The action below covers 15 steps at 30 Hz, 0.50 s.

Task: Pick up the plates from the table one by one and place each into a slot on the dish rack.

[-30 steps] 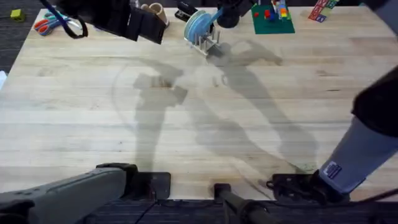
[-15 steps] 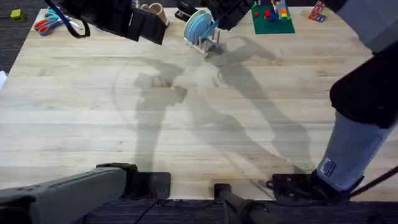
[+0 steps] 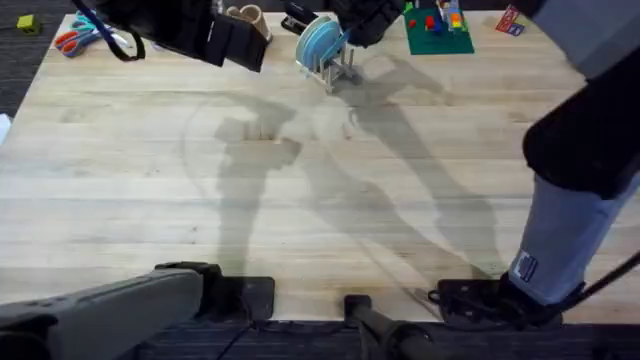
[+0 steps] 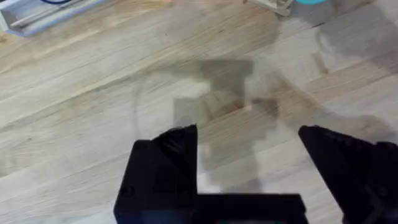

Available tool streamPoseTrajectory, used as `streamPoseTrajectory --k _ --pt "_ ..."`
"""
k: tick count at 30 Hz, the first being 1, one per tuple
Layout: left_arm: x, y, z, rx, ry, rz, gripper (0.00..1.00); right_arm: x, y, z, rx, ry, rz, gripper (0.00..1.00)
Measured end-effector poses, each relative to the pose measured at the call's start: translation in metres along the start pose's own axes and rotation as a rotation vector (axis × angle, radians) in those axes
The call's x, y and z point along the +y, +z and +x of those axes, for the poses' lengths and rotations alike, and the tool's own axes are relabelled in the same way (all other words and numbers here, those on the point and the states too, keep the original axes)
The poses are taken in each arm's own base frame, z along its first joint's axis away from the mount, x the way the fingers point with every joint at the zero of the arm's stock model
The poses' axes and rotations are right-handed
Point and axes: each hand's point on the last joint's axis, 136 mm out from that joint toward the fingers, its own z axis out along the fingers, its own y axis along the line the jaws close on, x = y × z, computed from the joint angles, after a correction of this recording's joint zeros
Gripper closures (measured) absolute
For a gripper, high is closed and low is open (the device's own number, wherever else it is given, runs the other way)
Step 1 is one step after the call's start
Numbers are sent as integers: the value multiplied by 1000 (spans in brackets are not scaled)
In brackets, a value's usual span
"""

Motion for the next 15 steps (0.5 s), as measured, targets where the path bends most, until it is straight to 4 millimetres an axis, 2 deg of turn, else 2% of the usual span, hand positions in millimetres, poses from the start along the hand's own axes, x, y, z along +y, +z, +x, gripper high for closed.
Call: streamPoseTrajectory --k 5,15 --pt "0 0 1 3 -1 1 8 0 18 6 22 -3 11 966" --pt "0 0 1 4 -1 1 8 0 19 5 25 25 13 966"
